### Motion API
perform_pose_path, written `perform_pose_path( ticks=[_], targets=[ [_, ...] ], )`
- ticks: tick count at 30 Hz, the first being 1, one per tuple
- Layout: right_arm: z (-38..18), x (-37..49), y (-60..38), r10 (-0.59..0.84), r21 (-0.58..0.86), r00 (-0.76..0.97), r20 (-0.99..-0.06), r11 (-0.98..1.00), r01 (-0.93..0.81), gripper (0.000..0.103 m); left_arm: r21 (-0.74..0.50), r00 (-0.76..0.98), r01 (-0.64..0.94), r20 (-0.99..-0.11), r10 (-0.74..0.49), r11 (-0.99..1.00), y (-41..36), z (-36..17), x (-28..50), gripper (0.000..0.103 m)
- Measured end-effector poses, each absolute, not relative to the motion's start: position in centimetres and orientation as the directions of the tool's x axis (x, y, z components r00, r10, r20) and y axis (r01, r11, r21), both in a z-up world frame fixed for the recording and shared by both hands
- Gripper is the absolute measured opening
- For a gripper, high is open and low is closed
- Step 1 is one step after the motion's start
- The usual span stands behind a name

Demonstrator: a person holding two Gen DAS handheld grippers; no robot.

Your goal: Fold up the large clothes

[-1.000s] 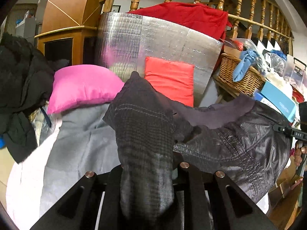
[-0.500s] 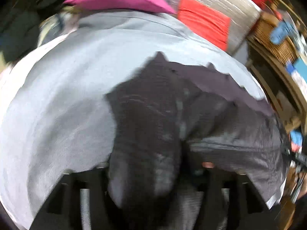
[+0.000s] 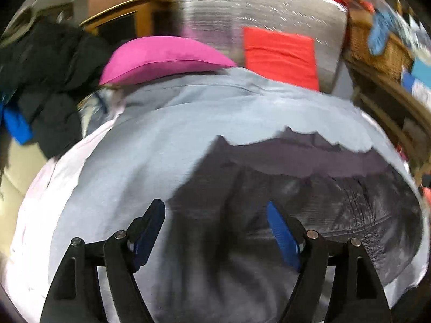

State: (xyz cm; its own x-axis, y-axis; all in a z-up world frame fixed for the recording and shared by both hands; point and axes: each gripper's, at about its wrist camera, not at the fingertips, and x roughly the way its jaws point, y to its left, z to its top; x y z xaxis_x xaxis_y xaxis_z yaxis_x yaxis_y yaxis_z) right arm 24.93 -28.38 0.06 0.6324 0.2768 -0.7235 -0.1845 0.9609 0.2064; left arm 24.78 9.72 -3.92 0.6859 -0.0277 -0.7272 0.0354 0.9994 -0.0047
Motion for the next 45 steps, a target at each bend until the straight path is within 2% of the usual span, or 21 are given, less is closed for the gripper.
perform_pose_path(
  ticks=[3,7,17,22,29,32,35,37,41,45],
  targets=[
    [-2.9,27.0,-27.3,0.238,0.177,0.594,-0.768,0.971,-0.160,0.076,0.009,0.661,0.046,-0.750,-0.024,0.999,7.2,-5.8,25.4,0.078],
    [-7.7,28.4,-30.1,0.169,0.179,0.521,-0.836,0.983,-0.033,0.076,0.020,0.612,0.046,-0.791,-0.012,0.999,5.5,-8.4,25.5,0.078],
    [-10.4,29.1,-32.4,0.193,0.254,0.538,-0.821,0.966,0.040,0.076,0.030,0.603,0.059,-0.798,-0.012,0.998,5.0,-10.8,26.0,0.080],
    [-8.9,27.9,-31.5,0.116,0.187,0.562,-0.819,0.980,0.070,0.076,0.020,0.583,0.045,-0.812,-0.010,0.999,5.0,-10.1,25.4,0.080],
    [-3.0,21.0,-28.1,0.114,0.153,0.713,-0.692,0.988,-0.010,0.076,-0.010,0.626,0.042,-0.779,-0.034,0.999,4.8,-7.5,21.7,0.080],
    [-4.0,18.8,-27.4,0.091,0.129,0.708,-0.700,0.992,0.000,0.077,-0.040,0.636,0.058,-0.769,-0.068,0.998,4.1,-7.5,20.1,0.080],
    [-7.1,18.2,-28.7,0.064,0.137,0.659,-0.749,0.989,0.059,0.077,-0.037,0.610,0.069,-0.789,-0.071,0.997,3.2,-9.1,19.4,0.080],
    [-8.8,18.2,-30.2,0.105,0.200,0.647,-0.755,0.977,0.075,0.077,-0.022,0.604,0.064,-0.795,-0.056,0.998,2.7,-10.3,19.3,0.082],
    [-7.9,18.3,-30.3,0.109,0.229,0.639,-0.761,0.968,0.108,0.077,0.002,0.603,0.054,-0.797,-0.031,0.999,2.2,-9.7,19.0,0.083],
    [-4.9,15.9,-29.0,0.101,0.225,0.694,-0.713,0.970,0.091,0.078,-0.012,0.625,0.039,-0.780,-0.034,0.999,2.3,-7.9,17.6,0.085]
  ],
)
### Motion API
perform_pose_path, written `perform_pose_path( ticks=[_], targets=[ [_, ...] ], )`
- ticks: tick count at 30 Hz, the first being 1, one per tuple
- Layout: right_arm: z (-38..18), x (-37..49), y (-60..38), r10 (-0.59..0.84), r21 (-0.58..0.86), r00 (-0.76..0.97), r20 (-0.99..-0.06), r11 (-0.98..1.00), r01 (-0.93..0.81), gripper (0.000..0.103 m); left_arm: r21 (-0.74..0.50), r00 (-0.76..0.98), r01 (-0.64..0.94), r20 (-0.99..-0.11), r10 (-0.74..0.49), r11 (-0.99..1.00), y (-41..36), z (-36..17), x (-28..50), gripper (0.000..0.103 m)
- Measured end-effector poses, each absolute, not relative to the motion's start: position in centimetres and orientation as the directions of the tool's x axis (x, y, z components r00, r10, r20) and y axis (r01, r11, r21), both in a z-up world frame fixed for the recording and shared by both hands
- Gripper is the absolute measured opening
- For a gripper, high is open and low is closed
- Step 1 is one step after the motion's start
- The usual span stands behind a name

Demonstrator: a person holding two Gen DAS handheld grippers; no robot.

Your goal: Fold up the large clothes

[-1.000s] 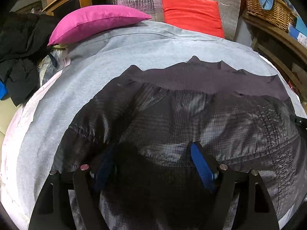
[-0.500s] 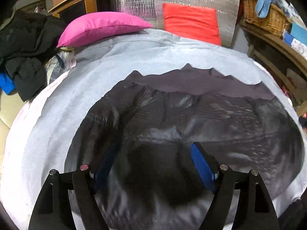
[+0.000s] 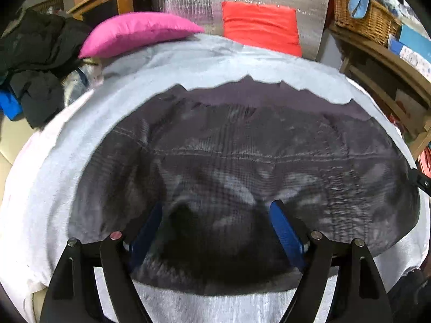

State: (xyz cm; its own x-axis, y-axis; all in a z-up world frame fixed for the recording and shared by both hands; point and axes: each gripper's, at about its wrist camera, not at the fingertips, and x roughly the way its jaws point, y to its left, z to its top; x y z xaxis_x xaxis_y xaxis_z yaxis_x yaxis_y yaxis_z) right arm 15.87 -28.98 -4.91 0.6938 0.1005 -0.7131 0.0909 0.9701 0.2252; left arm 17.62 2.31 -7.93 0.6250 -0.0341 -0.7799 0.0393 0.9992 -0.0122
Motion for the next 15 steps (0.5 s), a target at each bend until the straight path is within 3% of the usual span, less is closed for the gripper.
perform_pose_path(
  ticks=[3,15],
  targets=[
    [-3.3,13.3,-26.8,0.073,0.185,0.716,-0.694,0.979,0.079,0.086,0.000,0.638,0.033,-0.770,-0.021,0.999,2.0,-6.9,16.1,0.086],
    [-1.7,6.1,-20.0,0.039,0.086,0.744,-0.667,0.996,0.025,0.092,-0.039,0.693,0.027,-0.720,-0.047,0.999,1.6,-2.7,10.4,0.088]
  ],
)
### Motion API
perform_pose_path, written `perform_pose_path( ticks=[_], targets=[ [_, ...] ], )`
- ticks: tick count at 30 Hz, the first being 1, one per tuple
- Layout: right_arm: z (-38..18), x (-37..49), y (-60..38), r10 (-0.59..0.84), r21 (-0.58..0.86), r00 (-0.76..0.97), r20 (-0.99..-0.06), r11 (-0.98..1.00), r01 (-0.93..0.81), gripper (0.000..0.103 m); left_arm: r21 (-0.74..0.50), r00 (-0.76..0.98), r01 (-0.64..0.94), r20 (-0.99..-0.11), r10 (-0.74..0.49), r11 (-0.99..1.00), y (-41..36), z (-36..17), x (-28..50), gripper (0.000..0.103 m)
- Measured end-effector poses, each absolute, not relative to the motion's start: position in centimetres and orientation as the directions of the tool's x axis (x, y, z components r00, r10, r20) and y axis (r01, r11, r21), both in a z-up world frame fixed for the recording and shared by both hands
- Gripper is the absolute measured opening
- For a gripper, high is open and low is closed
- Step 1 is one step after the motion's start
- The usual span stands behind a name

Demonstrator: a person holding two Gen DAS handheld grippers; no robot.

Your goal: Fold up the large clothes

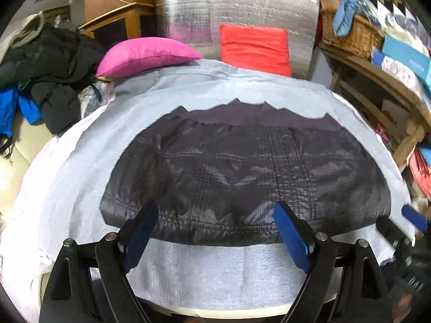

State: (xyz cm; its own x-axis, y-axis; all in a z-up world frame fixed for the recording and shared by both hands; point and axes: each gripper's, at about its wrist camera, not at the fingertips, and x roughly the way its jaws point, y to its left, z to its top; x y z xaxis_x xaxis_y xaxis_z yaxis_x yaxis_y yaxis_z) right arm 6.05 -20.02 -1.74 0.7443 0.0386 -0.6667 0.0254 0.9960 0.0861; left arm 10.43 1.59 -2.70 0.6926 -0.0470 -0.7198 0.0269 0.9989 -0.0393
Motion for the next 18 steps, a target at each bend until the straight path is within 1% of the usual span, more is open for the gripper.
perform_pose_path(
  ticks=[2,4,5,6,8,13,18],
  targets=[
    [-1.5,5.6,-19.6,0.025,0.071,0.748,-0.663,0.997,0.029,0.092,-0.055,0.695,0.020,-0.717,-0.053,0.998,1.9,-2.3,10.1,0.088],
    [-1.1,5.6,-19.3,0.020,0.059,0.756,-0.654,0.998,0.025,0.092,-0.062,0.703,0.017,-0.709,-0.056,0.998,2.2,-2.0,9.8,0.090],
    [-1.0,5.6,-19.2,0.018,0.053,0.759,-0.650,0.998,0.022,0.092,-0.056,0.708,0.015,-0.704,-0.051,0.998,2.1,-1.9,9.7,0.096],
    [-0.8,5.5,-19.0,0.010,0.041,0.765,-0.644,0.999,0.021,0.092,-0.045,0.715,0.009,-0.698,-0.038,0.999,2.1,-1.6,9.6,0.098],
    [-0.5,5.4,-18.7,0.001,0.019,0.774,-0.633,1.000,0.015,0.092,-0.030,0.728,0.007,-0.685,-0.026,1.000,2.0,-1.3,9.4,0.098],
    [-0.4,5.5,-18.2,-0.032,-0.030,0.780,-0.625,0.999,0.017,0.092,-0.049,0.738,0.026,-0.673,-0.052,0.998,1.9,-0.7,9.1,0.098],
    [-0.1,5.5,-18.6,-0.075,-0.056,0.791,-0.607,0.997,0.052,0.092,-0.037,0.744,0.035,-0.666,-0.051,0.999,1.5,-0.3,8.9,0.098]
  ],
)
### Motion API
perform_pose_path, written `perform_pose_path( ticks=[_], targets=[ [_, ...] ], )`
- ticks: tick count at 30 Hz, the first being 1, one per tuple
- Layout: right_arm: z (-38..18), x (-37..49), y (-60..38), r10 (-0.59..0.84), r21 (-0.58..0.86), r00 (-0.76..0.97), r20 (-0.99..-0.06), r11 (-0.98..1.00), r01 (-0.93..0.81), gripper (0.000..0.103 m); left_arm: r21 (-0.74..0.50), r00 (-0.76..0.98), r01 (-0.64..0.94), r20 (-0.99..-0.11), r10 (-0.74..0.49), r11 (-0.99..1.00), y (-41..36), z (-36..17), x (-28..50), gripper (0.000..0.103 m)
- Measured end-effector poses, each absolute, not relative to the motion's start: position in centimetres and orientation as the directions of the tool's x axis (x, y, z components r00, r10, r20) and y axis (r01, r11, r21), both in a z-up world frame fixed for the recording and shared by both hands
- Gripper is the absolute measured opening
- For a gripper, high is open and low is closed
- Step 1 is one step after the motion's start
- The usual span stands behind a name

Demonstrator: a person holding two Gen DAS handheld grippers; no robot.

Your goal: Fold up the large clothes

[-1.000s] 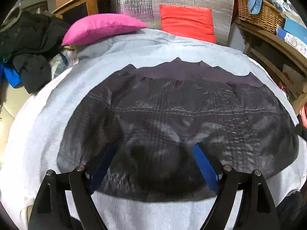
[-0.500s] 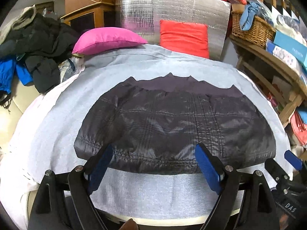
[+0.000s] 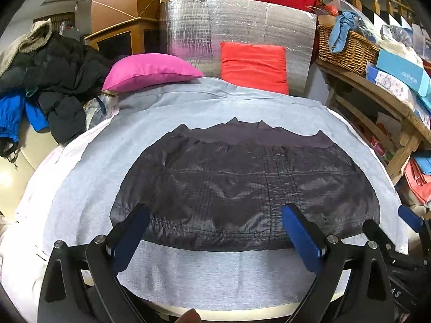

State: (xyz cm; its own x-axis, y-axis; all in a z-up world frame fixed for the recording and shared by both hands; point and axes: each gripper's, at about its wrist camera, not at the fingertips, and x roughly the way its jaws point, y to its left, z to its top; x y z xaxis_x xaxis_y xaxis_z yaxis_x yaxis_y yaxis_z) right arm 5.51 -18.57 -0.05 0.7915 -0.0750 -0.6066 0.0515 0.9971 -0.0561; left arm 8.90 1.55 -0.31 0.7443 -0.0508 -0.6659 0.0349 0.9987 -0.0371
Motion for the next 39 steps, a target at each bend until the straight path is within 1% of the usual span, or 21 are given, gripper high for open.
perform_pose_path(
  ticks=[6,9,12,16,17,20,22,25,27,29,31,32,33,34,35,36,37,38,39],
  targets=[
    [0.4,5.7,-19.3,-0.082,-0.044,0.798,-0.597,0.997,0.070,0.092,-0.014,0.757,0.036,-0.652,-0.037,0.999,1.2,0.1,8.7,0.099],
    [0.0,6.6,-20.1,-0.066,-0.024,0.779,-0.623,0.998,0.066,0.092,-0.014,0.737,0.003,-0.675,-0.011,1.000,2.3,-0.8,9.6,0.099],
    [-0.7,7.4,-22.9,-0.014,0.089,0.759,-0.651,0.991,0.095,0.092,-0.018,0.703,-0.072,-0.710,0.038,0.997,5.3,-2.8,11.3,0.099],
    [-2.4,8.2,-28.5,-0.043,0.175,0.726,-0.686,0.959,0.222,0.092,-0.058,0.637,-0.167,-0.768,0.063,0.984,10.5,-5.9,13.7,0.099],
    [-2.9,8.5,-29.8,-0.043,0.195,0.720,-0.692,0.950,0.243,0.092,-0.067,0.624,-0.176,-0.779,0.059,0.982,11.5,-6.4,14.2,0.098],
    [-4.3,9.7,-34.3,0.023,0.304,0.712,-0.702,0.914,0.270,0.092,-0.109,0.586,-0.216,-0.810,0.040,0.970,15.0,-8.0,16.0,0.098],
    [-5.9,11.5,-37.3,0.103,0.385,0.675,-0.731,0.878,0.284,0.092,-0.180,0.579,-0.218,-0.815,-0.022,0.959,16.7,-8.8,17.0,0.098],
    [-8.3,13.4,-39.3,0.214,0.478,0.627,-0.749,0.830,0.288,0.092,-0.226,0.556,-0.225,-0.829,-0.066,0.948,18.1,-9.8,18.2,0.098],
    [-9.5,14.1,-39.4,0.260,0.514,0.603,-0.754,0.805,0.296,0.092,-0.261,0.553,-0.217,-0.827,-0.102,0.941,18.3,-10.3,18.6,0.098],
    [-10.6,14.8,-39.1,0.271,0.513,0.577,-0.770,0.802,0.308,0.092,-0.267,0.541,-0.215,-0.833,-0.113,0.939,18.0,-10.7,19.0,0.098],
    [-10.9,15.6,-38.5,0.293,0.520,0.571,-0.767,0.805,0.286,0.092,-0.274,0.530,-0.194,-0.838,-0.134,0.942,17.5,-11.2,19.5,0.098],
    [-10.9,15.9,-38.1,0.307,0.523,0.568,-0.763,0.811,0.264,0.083,-0.271,0.532,-0.177,-0.835,-0.139,0.946,17.1,-11.3,19.8,0.091],
    [-10.6,16.4,-37.6,0.342,0.534,0.560,-0.755,0.816,0.222,0.062,-0.261,0.540,-0.163,-0.831,-0.135,0.952,16.9,-11.1,19.9,0.059],
    [-10.2,16.6,-37.1,0.340,0.520,0.547,-0.765,0.827,0.214,0.045,-0.262,0.533,-0.130,-0.832,-0.156,0.956,16.2,-10.9,20.2,0.045],
    [-9.0,16.6,-36.4,0.305,0.473,0.551,-0.777,0.860,0.191,0.032,-0.255,0.536,-0.129,-0.831,-0.149,0.958,16.0,-10.5,20.3,0.033],
    [-7.4,16.4,-35.6,0.265,0.416,0.561,-0.784,0.895,0.158,0.028,-0.235,0.554,-0.134,-0.823,-0.124,0.963,15.8,-9.8,20.2,0.022],
    [-6.2,16.0,-35.0,0.242,0.387,0.576,-0.781,0.911,0.141,0.023,-0.230,0.563,-0.133,-0.818,-0.118,0.964,15.8,-9.4,20.3,0.020],
    [-5.2,15.4,-34.7,0.214,0.356,0.597,-0.773,0.926,0.129,0.019,-0.231,0.574,-0.140,-0.811,-0.111,0.963,15.8,-9.0,20.2,0.020],
    [-5.1,15.2,-34.5,0.185,0.323,0.601,-0.777,0.938,0.130,0.019,-0.231,0.572,-0.146,-0.813,-0.109,0.962,15.8,-9.3,20.4,0.020]
  ],
)
